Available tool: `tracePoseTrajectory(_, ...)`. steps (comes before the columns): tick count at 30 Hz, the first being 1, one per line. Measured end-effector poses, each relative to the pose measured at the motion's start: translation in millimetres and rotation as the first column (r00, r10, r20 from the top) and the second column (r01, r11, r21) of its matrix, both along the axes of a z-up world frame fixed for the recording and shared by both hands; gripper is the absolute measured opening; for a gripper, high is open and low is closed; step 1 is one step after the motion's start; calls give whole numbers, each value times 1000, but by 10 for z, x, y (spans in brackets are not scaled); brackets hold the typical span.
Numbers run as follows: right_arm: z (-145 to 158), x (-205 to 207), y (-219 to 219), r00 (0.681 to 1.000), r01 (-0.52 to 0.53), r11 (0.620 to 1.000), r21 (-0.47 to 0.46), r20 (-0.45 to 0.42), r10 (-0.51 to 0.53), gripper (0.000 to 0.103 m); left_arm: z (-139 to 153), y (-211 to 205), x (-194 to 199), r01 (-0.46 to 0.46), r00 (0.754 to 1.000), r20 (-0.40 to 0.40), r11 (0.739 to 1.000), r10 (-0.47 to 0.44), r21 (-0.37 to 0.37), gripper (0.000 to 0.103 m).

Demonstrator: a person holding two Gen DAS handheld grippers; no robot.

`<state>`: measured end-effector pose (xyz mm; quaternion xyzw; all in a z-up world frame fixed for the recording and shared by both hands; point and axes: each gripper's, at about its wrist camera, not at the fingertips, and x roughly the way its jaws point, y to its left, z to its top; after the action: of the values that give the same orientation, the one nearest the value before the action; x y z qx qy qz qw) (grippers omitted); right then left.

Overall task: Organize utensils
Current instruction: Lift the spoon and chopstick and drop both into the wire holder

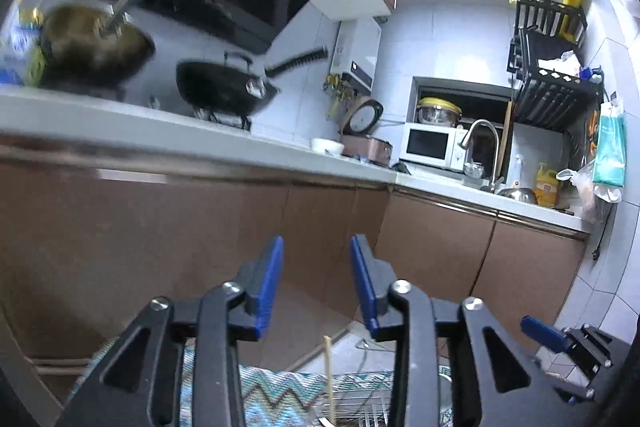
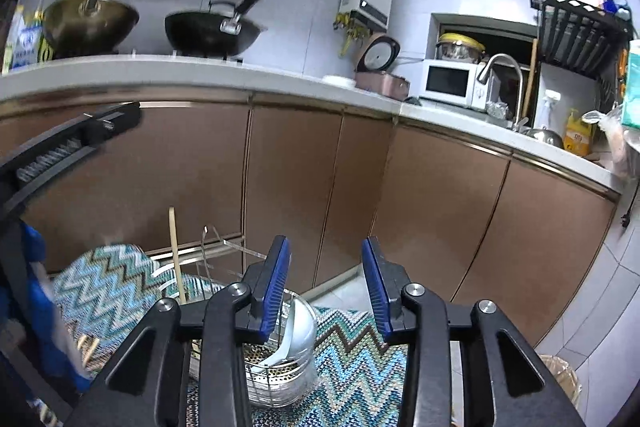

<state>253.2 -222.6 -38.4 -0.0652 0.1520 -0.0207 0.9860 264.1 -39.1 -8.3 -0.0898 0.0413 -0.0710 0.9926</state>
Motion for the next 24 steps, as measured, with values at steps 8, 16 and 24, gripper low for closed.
tracePoseTrajectory(8,646,-756,-49,996,-43,998,51,84,38,37,561,488,-679,-54,996,-66,992,62,115,37)
tracePoseTrajectory(16,1035,-1502,-26,987,-95,990,108,141,79,38,730,950,-1333,1,979,-201,995,20,104,37)
tracePoseTrajectory(24,883,-1788,7,989,-144,973,180,68,134,38,500,1184,-1618,91,925,-376,991,-50,93,37)
